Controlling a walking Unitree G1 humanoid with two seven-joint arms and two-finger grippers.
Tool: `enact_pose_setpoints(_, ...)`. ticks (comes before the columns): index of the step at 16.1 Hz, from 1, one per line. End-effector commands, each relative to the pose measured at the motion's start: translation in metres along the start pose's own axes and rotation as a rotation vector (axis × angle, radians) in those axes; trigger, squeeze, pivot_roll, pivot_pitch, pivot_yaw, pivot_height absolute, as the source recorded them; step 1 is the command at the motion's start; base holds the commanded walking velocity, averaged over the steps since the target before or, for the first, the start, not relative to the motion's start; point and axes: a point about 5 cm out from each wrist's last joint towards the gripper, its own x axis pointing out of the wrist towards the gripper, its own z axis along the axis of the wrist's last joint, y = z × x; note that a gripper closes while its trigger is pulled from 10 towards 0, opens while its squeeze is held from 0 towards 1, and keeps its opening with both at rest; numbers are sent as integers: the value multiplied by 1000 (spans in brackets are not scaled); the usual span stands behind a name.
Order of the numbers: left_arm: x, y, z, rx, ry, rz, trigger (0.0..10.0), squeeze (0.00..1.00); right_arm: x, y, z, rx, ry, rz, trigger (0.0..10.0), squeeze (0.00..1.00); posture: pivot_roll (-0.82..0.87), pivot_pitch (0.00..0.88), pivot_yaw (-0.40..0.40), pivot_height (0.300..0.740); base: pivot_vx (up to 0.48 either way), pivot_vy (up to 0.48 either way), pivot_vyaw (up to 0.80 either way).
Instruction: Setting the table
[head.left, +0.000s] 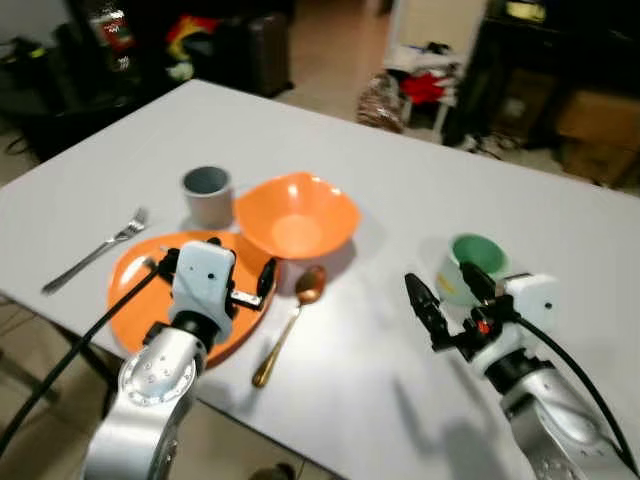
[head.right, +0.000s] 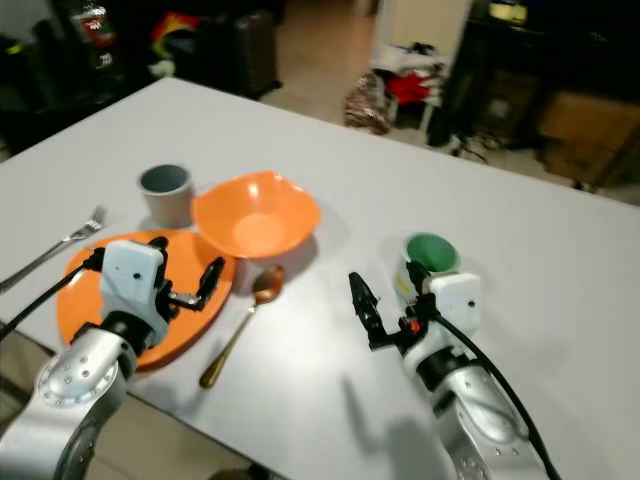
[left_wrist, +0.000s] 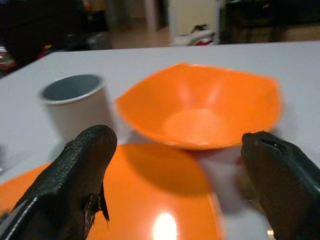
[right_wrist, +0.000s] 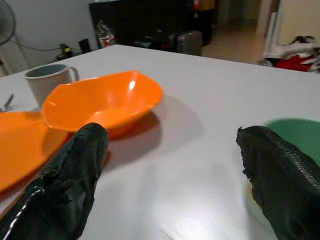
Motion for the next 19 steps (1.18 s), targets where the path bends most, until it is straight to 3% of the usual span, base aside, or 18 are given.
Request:
enact_pose_setpoints(1,-1,0,3,4,-7,4,10000,0,2,2,-2,11,13,-2,10000,1000,50,0,-46,740,0,0,800)
enact_pose_setpoints(11,5,1,8,13,-27,-35,10000,0,0,4,-10,72,28,-41,10000,1000,47,0,-13,740,0,0,800)
enact_pose_setpoints(14,6,-3,9,14,-29,-52,10000,0,0,-2,-14,98,39,-81,10000,1000,57,0,-29,740,0,0,800)
enact_pose_setpoints(19,11,-5,12,5,-44,-56,10000,0,2,-6,-5,112,1,-95,10000,1000,43,0,-28,740,0,277,800)
